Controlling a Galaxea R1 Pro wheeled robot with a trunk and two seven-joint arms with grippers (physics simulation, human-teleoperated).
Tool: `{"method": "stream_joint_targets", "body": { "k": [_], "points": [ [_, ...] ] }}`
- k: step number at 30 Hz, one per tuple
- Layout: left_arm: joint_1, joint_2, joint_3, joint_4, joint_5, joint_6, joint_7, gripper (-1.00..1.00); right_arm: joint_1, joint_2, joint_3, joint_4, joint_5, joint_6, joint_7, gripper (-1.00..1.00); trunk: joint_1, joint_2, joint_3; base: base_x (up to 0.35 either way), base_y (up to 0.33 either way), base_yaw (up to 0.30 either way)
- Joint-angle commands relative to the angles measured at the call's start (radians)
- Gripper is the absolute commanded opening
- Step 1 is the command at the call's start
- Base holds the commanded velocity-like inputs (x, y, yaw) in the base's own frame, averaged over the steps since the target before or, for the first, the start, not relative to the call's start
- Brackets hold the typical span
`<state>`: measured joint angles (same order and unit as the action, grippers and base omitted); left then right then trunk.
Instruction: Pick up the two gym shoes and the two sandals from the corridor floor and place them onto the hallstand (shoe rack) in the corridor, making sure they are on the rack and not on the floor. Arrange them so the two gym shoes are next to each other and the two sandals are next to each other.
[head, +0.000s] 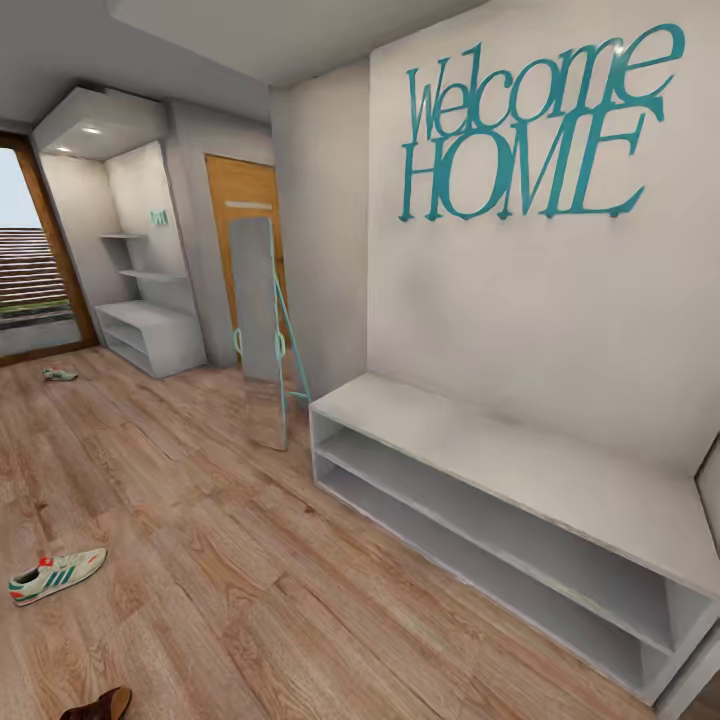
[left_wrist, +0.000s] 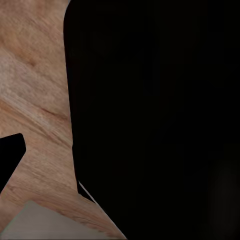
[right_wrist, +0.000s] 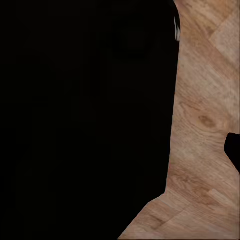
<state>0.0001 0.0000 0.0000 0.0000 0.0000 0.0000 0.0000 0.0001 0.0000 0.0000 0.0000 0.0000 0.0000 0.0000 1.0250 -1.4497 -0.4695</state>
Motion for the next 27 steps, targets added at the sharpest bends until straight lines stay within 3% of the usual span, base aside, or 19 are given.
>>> {"method": "stream_joint_targets", "body": {
  "k": [1,12,27],
  "points": [
    [0.005,-0.002,0.004,-0.003,0.003,0.006,-0.001,1.00,-0.003,0.006,-0.001,-0.006,0.001,0.006,0.002,1.00,0.000,0.000,0.000,0.000,0.278,0.000],
    [0.002,-0.002,0.006,-0.013,0.004,0.015,-0.002,1.00,-0.003,0.047,-0.003,-0.048,0.003,0.004,-0.001,1.00,0.000,0.000,0.000,0.000,0.295,0.000],
    [-0.004,0.000,0.005,-0.018,0.005,0.013,-0.002,1.00,-0.003,0.050,-0.006,-0.070,0.002,0.003,0.000,1.00,0.000,0.000,0.000,0.027,0.310,0.000]
  ]
}}
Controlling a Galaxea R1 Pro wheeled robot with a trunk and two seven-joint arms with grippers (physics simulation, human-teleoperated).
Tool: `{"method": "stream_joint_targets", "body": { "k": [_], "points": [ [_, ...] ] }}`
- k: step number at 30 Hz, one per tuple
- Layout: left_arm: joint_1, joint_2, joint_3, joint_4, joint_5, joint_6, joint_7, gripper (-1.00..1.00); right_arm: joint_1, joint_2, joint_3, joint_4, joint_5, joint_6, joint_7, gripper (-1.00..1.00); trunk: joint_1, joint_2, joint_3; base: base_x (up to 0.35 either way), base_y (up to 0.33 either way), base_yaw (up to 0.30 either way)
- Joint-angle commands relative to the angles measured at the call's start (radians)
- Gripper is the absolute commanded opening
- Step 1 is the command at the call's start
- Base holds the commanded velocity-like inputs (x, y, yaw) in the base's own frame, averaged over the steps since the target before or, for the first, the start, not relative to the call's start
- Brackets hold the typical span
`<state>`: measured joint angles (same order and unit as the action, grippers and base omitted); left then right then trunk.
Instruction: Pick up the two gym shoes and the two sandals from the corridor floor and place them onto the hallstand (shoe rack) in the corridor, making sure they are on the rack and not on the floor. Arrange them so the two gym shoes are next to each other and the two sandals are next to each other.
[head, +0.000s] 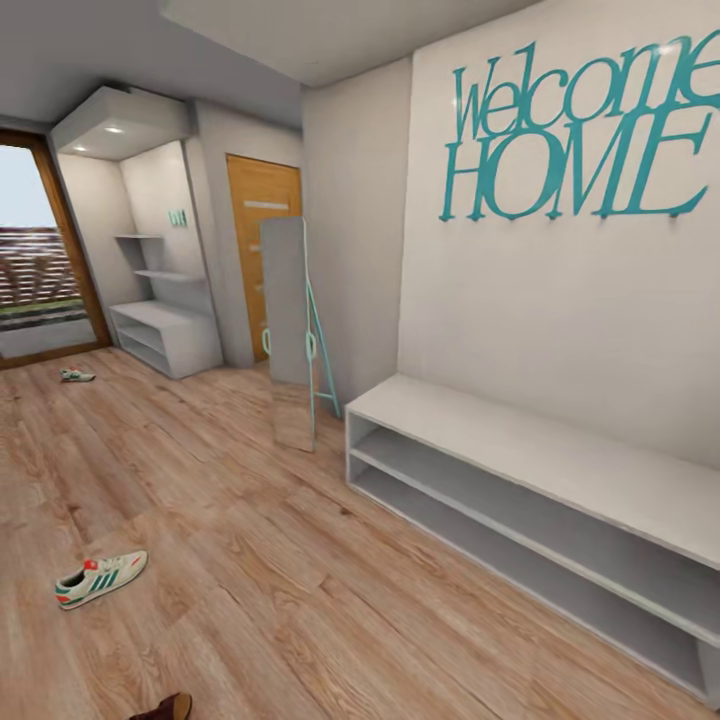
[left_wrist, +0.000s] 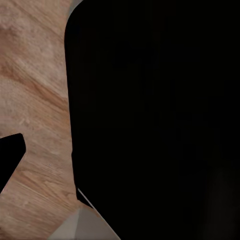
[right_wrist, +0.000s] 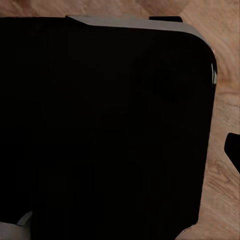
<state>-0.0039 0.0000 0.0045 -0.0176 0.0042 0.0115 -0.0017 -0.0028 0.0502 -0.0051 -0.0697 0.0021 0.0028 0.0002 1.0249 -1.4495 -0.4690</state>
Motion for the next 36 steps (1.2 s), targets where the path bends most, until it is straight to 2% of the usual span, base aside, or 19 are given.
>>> {"method": "stream_joint_targets", "body": {
  "k": [1,36],
  "points": [
    [-0.001,0.001,0.000,-0.001,0.000,0.000,0.000,1.00,0.000,0.000,0.000,-0.001,0.000,0.000,0.000,1.00,0.000,0.000,-0.001,0.102,0.319,0.000],
    [-0.003,-0.002,0.000,-0.004,0.000,-0.004,-0.001,1.00,0.000,-0.001,-0.001,-0.021,0.001,0.000,-0.002,1.00,0.000,0.000,-0.001,0.143,0.314,-0.001]
  ]
}}
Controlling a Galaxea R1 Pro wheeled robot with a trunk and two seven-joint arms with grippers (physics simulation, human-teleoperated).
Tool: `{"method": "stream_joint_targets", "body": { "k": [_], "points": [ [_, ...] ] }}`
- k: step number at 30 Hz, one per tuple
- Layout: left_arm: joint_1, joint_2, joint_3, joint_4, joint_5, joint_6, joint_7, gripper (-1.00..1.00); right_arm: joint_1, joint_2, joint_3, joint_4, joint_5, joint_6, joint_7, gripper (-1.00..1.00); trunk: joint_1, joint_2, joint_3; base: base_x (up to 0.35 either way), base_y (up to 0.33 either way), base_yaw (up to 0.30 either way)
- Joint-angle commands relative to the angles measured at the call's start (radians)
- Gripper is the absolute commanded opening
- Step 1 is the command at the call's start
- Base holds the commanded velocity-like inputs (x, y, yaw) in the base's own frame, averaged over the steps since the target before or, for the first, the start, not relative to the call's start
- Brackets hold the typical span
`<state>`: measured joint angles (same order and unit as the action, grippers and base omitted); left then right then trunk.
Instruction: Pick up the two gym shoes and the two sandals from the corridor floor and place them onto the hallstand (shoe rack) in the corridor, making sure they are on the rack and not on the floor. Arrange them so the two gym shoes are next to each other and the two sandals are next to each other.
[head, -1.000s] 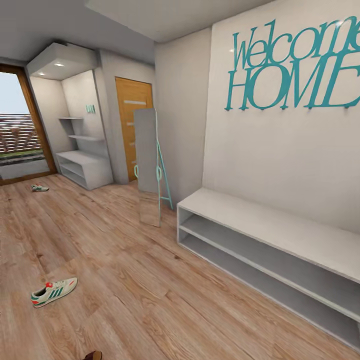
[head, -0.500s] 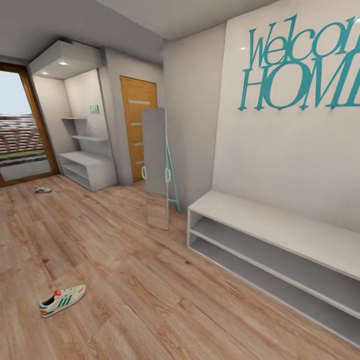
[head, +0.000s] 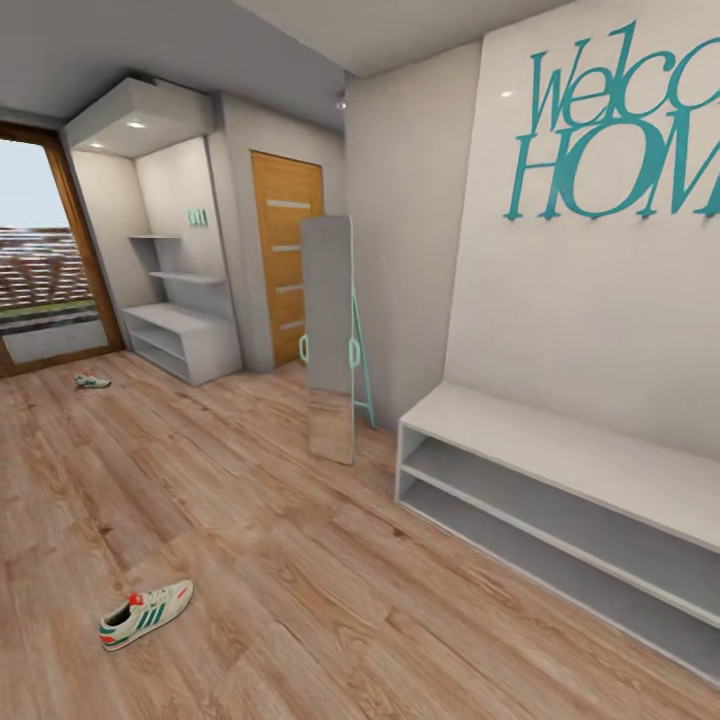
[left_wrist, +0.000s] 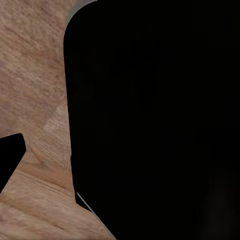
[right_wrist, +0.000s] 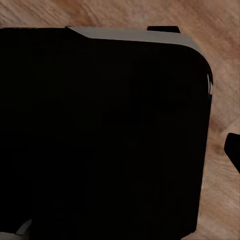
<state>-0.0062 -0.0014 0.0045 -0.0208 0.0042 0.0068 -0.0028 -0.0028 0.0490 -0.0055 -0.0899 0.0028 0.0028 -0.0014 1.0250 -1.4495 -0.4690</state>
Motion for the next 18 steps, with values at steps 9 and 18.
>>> {"method": "stream_joint_targets", "body": {
  "k": [9,18],
  "points": [
    [-0.001,0.000,0.000,-0.001,0.000,0.001,0.000,1.00,0.000,0.000,-0.001,-0.002,-0.001,0.000,0.002,1.00,0.000,-0.001,0.003,0.019,0.334,-0.146],
    [-0.001,0.000,0.000,-0.016,0.000,0.001,0.000,1.00,0.000,0.000,-0.001,-0.025,-0.001,0.000,0.003,1.00,0.000,-0.001,0.008,0.001,0.337,-0.229]
  ]
}}
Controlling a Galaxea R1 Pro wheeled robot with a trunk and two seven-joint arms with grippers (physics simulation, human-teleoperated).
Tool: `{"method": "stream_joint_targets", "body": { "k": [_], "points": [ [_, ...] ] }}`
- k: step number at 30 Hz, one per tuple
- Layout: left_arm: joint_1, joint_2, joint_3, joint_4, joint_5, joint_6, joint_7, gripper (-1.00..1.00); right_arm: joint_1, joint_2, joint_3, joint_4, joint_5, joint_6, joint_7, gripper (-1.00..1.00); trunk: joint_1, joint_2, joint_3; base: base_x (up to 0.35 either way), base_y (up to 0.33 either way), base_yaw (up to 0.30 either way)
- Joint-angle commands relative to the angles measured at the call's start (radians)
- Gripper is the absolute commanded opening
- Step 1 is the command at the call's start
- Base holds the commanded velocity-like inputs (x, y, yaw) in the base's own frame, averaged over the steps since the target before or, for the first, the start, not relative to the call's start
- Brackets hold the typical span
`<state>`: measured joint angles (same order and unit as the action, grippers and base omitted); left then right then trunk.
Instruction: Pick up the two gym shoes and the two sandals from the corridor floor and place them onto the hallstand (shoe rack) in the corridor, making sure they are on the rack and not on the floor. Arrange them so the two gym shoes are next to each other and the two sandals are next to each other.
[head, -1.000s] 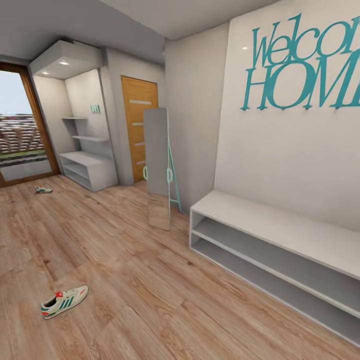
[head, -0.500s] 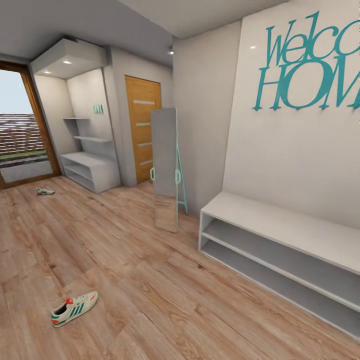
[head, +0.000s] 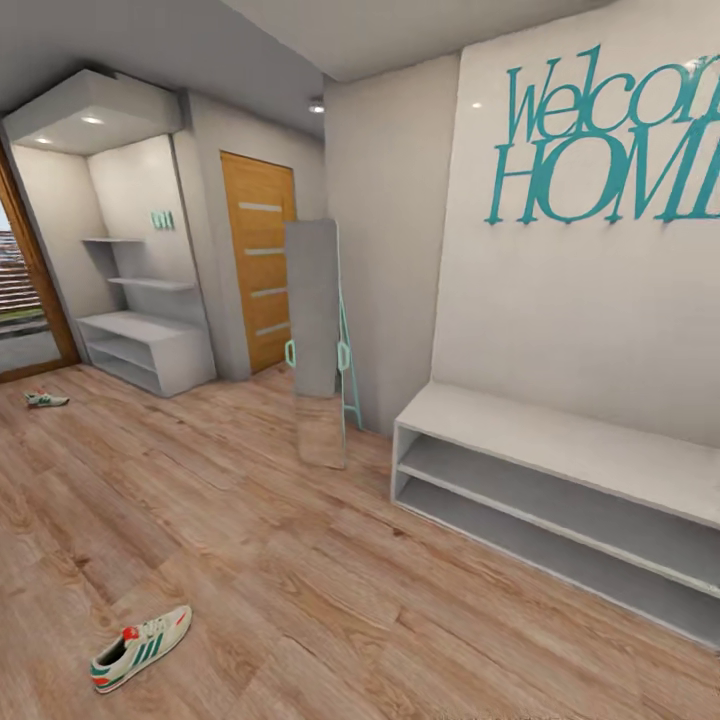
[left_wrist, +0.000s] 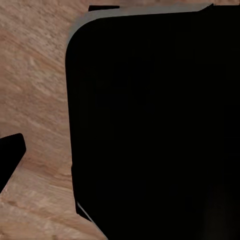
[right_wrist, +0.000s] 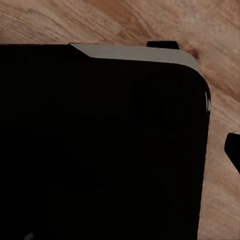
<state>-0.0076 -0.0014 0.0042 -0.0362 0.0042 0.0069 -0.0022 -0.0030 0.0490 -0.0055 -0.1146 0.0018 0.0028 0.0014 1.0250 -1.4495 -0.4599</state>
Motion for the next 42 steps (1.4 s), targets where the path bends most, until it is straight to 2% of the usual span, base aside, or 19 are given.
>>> {"method": "stream_joint_targets", "body": {
  "k": [1,31,42],
  "points": [
    [0.000,0.000,0.000,-0.003,0.000,0.001,-0.001,1.00,0.000,0.000,-0.001,-0.002,0.000,0.000,0.000,1.00,0.000,-0.001,0.000,0.000,0.337,-0.234],
    [0.000,0.000,0.000,-0.019,0.000,0.001,0.001,1.00,0.000,-0.001,-0.001,-0.004,0.000,0.000,0.000,1.00,0.000,-0.001,0.019,-0.025,0.334,-0.234],
    [0.000,0.004,0.000,-0.019,-0.001,0.002,0.001,1.00,0.000,0.000,0.000,-0.004,0.000,0.000,0.002,1.00,0.000,-0.001,0.023,0.000,0.086,-0.127]
  ]
}}
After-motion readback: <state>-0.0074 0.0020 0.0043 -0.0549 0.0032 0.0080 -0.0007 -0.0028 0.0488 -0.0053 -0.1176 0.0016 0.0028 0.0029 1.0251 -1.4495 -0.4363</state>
